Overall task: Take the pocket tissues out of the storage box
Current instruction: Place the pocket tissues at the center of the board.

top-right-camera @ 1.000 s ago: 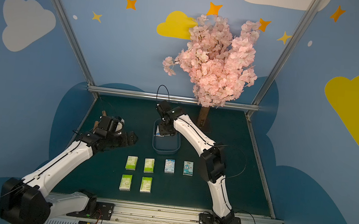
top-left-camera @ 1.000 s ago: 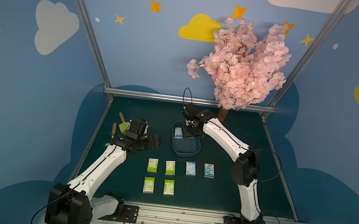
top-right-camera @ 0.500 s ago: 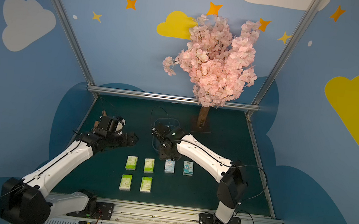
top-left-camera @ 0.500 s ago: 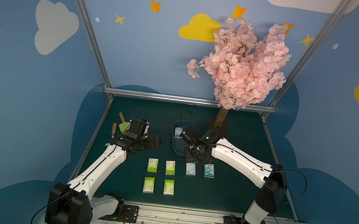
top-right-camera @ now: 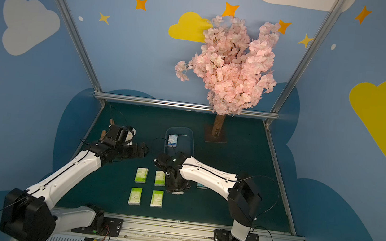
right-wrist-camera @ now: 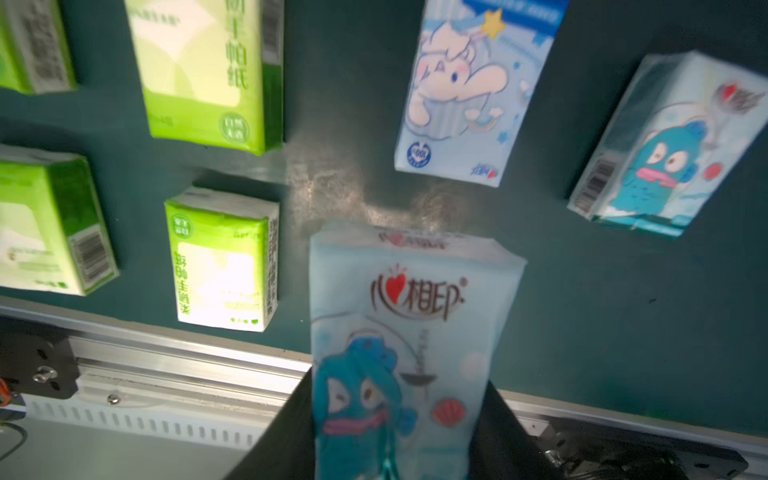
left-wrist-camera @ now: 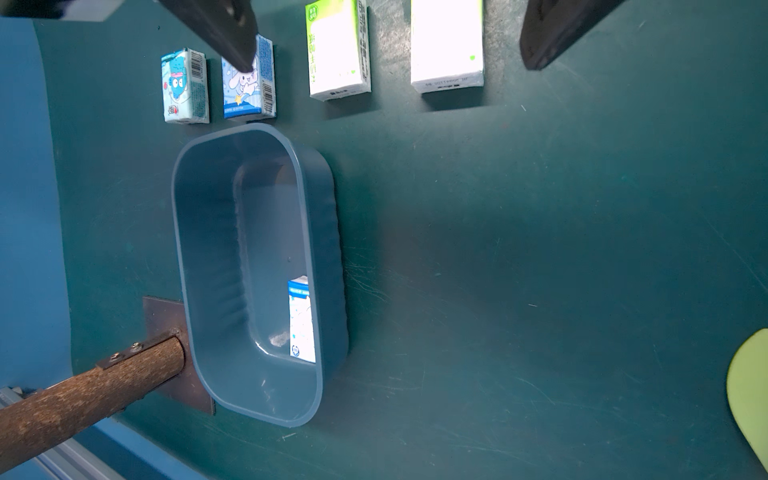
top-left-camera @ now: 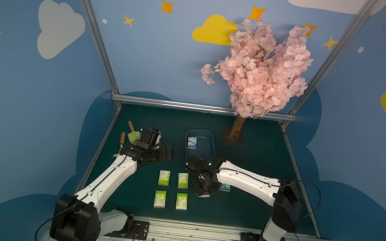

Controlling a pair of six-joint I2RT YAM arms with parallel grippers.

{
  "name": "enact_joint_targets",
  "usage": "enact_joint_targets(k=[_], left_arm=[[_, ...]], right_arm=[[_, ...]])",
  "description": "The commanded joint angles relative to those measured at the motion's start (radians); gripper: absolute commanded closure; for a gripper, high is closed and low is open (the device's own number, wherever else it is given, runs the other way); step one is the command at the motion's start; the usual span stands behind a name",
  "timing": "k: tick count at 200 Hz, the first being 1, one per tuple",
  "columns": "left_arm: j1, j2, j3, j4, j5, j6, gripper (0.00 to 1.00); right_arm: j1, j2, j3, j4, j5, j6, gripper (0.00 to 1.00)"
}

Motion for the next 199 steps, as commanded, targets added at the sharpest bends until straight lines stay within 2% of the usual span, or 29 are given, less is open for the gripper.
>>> enact_joint_targets(k=[1,45,149,199], left_arm=[[0.005,0.016,0.003,-0.009,0.009,0.020,0.00],[0.004,0.032,0.006,-0.001,0.020,0.021,0.00],[0.004,0.063,0.025,-0.003,0.028,0.032,0.00],[0.004,0.060,0.025,-0.009,0.025,0.036,0.00]], right_arm=[[0.024,0.026,-0.025,-0.015,-0.063,0.031,0.51],[0.033,0.051,-0.097,0.011,-0.115,0.063,0.51],[0.022,0.146,-0.137,0.044,-0.166,0.053,0.51],[0.022,0.147,-0.145,0.045,-0.166,0.051,0.38]])
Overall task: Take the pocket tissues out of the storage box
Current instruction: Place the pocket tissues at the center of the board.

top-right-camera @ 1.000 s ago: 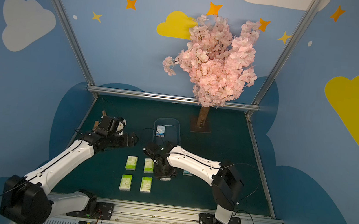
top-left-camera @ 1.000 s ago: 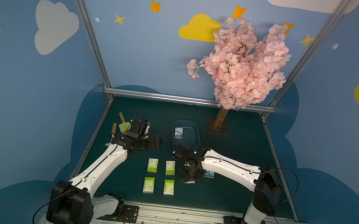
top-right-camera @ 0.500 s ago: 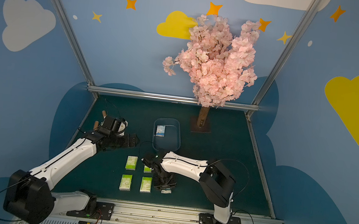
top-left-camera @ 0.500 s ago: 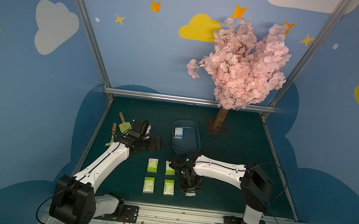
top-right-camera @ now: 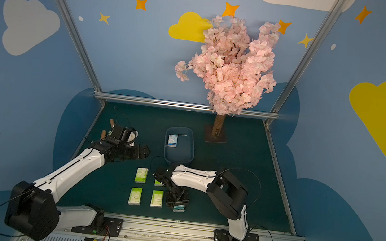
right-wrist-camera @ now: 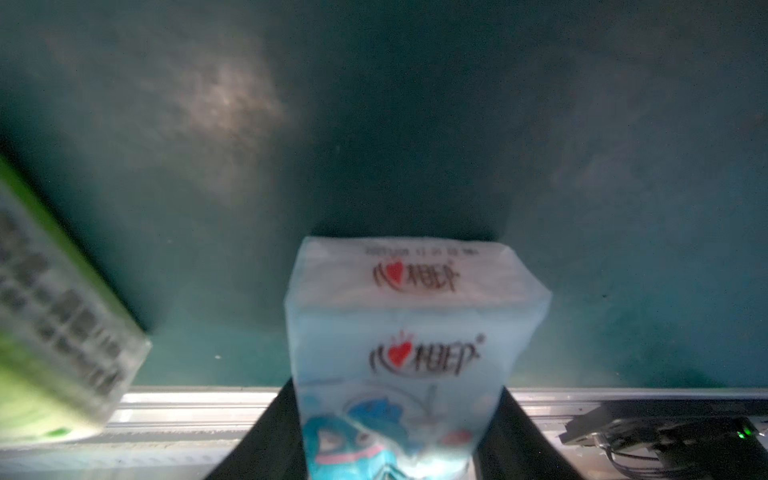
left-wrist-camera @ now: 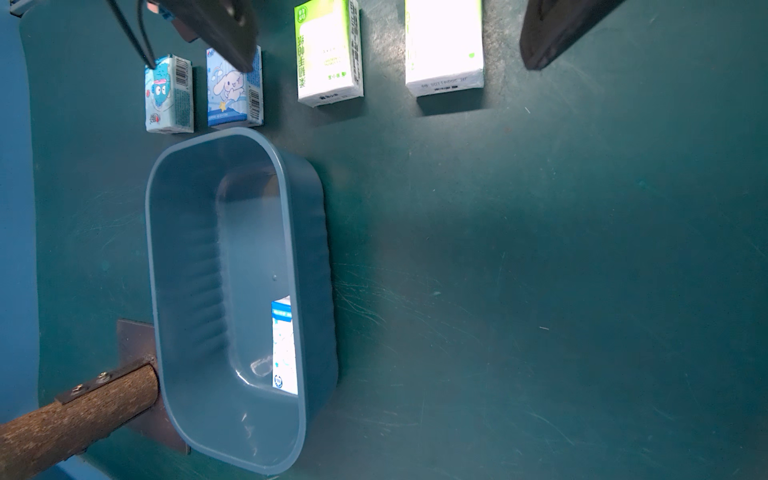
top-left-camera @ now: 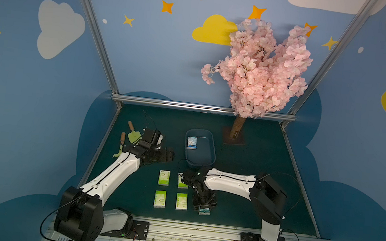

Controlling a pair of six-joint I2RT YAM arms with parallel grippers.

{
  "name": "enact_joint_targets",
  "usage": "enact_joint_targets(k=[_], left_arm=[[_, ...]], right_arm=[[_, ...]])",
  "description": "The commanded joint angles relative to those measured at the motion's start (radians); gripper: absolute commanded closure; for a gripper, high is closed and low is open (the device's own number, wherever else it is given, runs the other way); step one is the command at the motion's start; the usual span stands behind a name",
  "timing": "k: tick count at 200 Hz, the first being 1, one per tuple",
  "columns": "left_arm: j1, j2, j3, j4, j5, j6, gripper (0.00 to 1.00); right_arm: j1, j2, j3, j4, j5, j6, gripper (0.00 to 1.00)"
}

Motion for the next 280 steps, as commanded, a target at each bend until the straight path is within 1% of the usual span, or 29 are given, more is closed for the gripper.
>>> enact_joint_targets(k=[1,25,57,96,123,172,217,244,280], left_arm=[[0.004,0.003,0.025,-0.009,0.007,0.017,0.00],[0.004,0.001,0.024,-0.012,0.004,0.016,0.00],[0.004,-0.011,0.027,-0.015,0.001,0.016,0.00],[0.005,-0.018,0.026,-0.015,-0.008,0.016,0.00],[0.005,-0.017,0.039,-0.014,-0.020,0.016,0.00],[0.006,-0.029,0.032,-0.001,-0.044,0.012,0.00],[0.011,-0.048,-0.002,0.025,-0.059,-0.007,0.00],[0.012,-0.050,-0.011,0.025,-0.073,-0.021,0.00],[0.014,-0.071,-0.038,0.045,-0.097,-0.047,0.00]], right_arm=[[-0.002,0.002,-0.011,0.003,-0.004,0.003,0.38],[-0.003,-0.017,-0.008,-0.004,0.008,0.002,0.33],[-0.006,-0.047,0.017,-0.027,0.035,-0.008,0.23],[-0.015,-0.071,0.110,-0.104,0.082,-0.035,0.08],[-0.036,-0.088,0.176,-0.162,0.122,-0.046,0.02],[-0.098,-0.143,0.279,-0.264,0.200,-0.092,0.02],[-0.172,-0.177,0.364,-0.270,0.261,-0.152,0.02],[-0.208,-0.145,0.453,-0.266,0.317,-0.200,0.02],[-0.251,-0.064,0.574,-0.194,0.320,-0.325,0.02]])
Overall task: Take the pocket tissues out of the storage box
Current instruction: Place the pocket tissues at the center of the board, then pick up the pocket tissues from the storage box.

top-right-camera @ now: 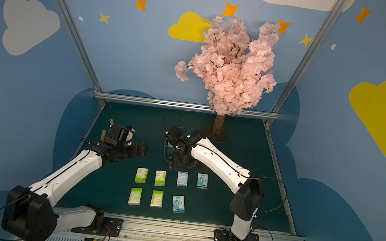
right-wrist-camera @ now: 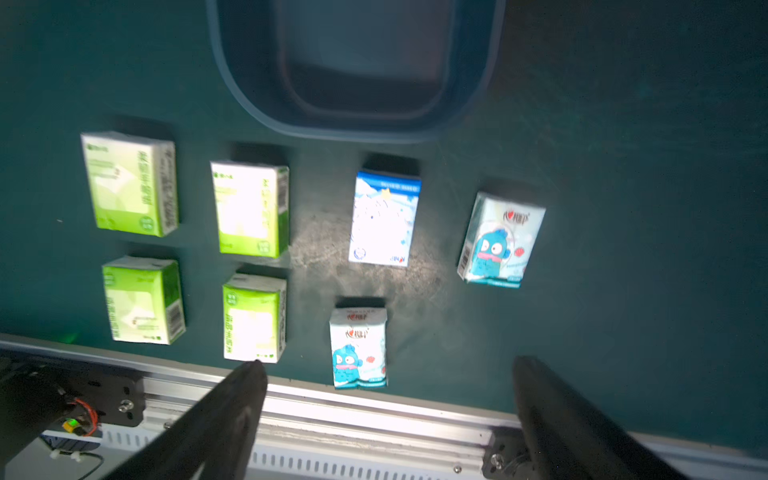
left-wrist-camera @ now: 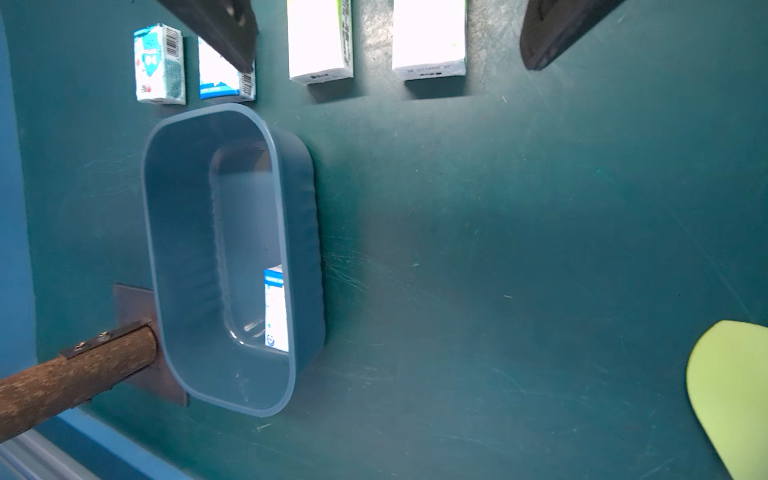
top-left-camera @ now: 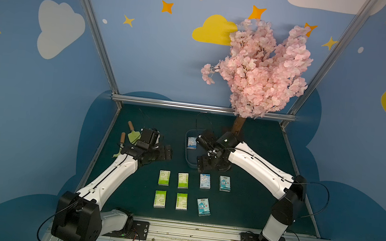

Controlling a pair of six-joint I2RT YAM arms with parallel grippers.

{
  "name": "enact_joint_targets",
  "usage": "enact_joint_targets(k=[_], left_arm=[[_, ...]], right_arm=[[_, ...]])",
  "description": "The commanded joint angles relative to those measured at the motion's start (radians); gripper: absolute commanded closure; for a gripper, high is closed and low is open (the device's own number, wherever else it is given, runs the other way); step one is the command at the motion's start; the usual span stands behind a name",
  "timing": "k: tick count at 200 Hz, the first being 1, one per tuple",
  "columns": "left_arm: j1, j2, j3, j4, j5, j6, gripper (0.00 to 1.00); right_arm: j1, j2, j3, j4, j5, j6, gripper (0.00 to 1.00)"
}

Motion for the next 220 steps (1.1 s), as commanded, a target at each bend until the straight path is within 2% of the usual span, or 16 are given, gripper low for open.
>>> enact_joint_targets(k=[1,75,129,158,189,220], left_arm=[[0.006,-0.029,-0.022,0.023,-0.024,-0.025,0.00],[0.008,0.009,-0.002,0.036,-0.047,-0.064,0.00],[0.007,0.039,0.001,0.046,-0.045,-0.104,0.00],[0.007,0.049,0.006,0.047,-0.052,-0.114,0.00],[0.007,0.065,0.019,0.048,-0.056,-0.111,0.00],[0.007,0.076,0.032,0.033,-0.051,-0.113,0.00]], right_arm=[[-0.022,0.057,0.059,0.041,0.037,-0.112,0.02],[-0.112,0.241,0.259,0.234,-0.010,-0.285,0.02],[-0.166,0.419,0.416,0.260,-0.063,-0.309,0.17],[-0.195,0.474,0.441,0.309,-0.075,-0.283,0.23],[-0.216,0.526,0.440,0.386,-0.073,-0.282,0.23],[-0.236,0.565,0.440,0.473,-0.123,-0.312,0.22]])
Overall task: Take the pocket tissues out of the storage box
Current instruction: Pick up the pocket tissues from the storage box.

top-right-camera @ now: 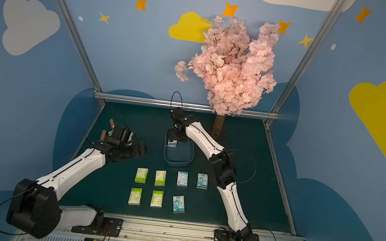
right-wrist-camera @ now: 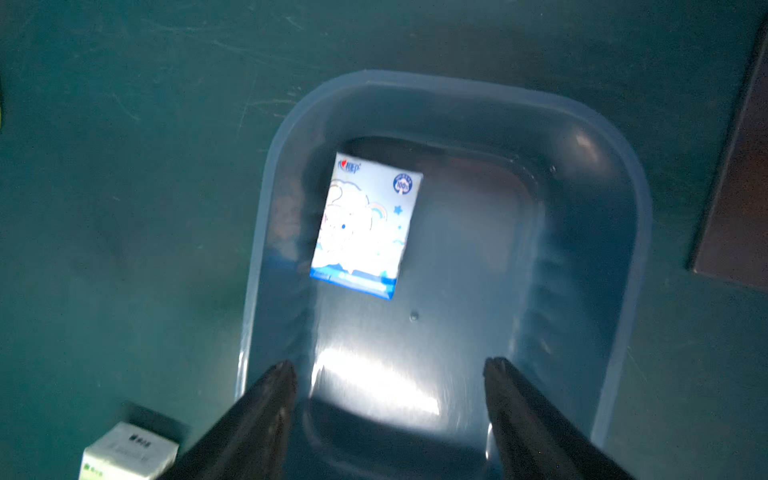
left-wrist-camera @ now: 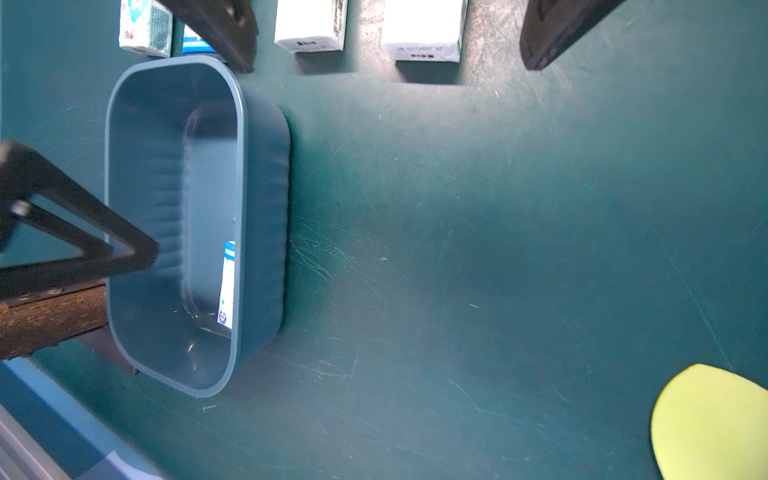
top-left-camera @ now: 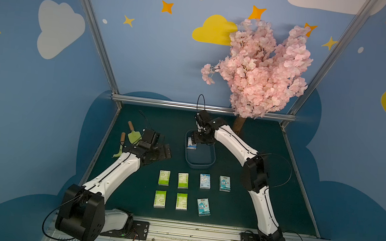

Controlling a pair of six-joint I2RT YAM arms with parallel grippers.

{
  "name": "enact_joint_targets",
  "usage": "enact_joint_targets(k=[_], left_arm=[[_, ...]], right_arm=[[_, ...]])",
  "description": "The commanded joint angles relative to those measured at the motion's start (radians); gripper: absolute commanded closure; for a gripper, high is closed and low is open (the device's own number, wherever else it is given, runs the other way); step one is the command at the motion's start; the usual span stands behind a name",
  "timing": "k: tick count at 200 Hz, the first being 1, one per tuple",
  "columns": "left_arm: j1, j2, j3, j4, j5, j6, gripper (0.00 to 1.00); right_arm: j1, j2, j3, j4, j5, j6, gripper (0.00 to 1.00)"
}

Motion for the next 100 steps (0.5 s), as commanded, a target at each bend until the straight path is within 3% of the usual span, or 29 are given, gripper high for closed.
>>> enact_joint_targets(k=[1,53,100], left_arm=[[0.003,0.012,0.033,-0.007,-0.003,-0.007,0.00],[0.003,0.007,0.026,-0.021,-0.009,-0.018,0.00],[0.003,-0.013,0.024,-0.047,-0.048,-0.025,0.00]], right_arm=[[-0.015,0.031,0.025,0.094,-0.045,-0.015,0.22],[-0.031,0.089,0.030,0.171,-0.177,-0.030,0.21],[-0.034,0.166,0.088,0.170,-0.207,-0.028,0.21]])
